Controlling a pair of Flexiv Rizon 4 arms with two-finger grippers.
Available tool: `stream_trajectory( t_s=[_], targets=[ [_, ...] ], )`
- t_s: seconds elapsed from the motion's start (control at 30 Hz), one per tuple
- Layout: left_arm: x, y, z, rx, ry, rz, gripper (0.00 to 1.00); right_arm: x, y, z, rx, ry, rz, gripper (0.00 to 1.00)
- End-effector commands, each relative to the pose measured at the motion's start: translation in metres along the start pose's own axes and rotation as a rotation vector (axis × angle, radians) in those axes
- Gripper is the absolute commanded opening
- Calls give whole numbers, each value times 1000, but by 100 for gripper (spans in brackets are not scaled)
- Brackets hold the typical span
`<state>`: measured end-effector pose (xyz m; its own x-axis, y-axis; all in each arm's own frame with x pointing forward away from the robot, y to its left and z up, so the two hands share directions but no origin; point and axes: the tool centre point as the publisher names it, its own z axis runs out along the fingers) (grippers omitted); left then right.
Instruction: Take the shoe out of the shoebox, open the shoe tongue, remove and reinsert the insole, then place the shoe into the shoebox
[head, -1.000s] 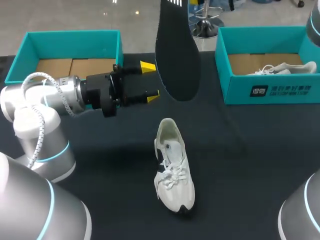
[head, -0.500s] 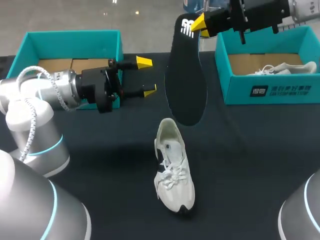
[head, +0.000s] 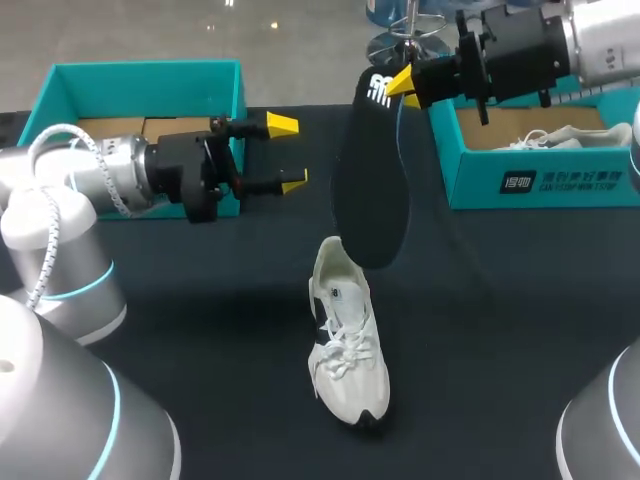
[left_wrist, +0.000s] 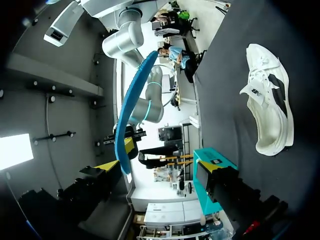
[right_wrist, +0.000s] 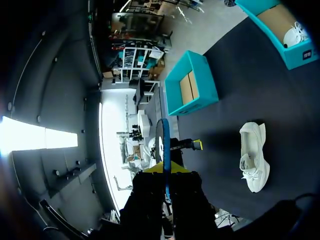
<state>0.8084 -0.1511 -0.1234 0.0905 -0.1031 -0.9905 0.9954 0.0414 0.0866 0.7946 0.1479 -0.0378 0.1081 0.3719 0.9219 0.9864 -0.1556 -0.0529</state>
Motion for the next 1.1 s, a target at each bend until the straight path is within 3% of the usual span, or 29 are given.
stream_trajectory(
  t_s=[0.03, 0.4, 0.7, 1.1],
  targets=[
    [2, 1, -2, 17, 2, 0, 100, 6, 29, 19, 48, -11, 5, 0],
    [1, -3, -3, 61, 1, 28, 100, 1, 62, 47, 111, -16, 29, 0],
    [-3, -2, 0, 71, -5, 48, 100, 1, 63, 69, 149, 1, 32, 0],
    [-7, -8, 13, 92, -42, 74, 100, 7, 59, 76, 150, 27, 6, 0]
  ],
)
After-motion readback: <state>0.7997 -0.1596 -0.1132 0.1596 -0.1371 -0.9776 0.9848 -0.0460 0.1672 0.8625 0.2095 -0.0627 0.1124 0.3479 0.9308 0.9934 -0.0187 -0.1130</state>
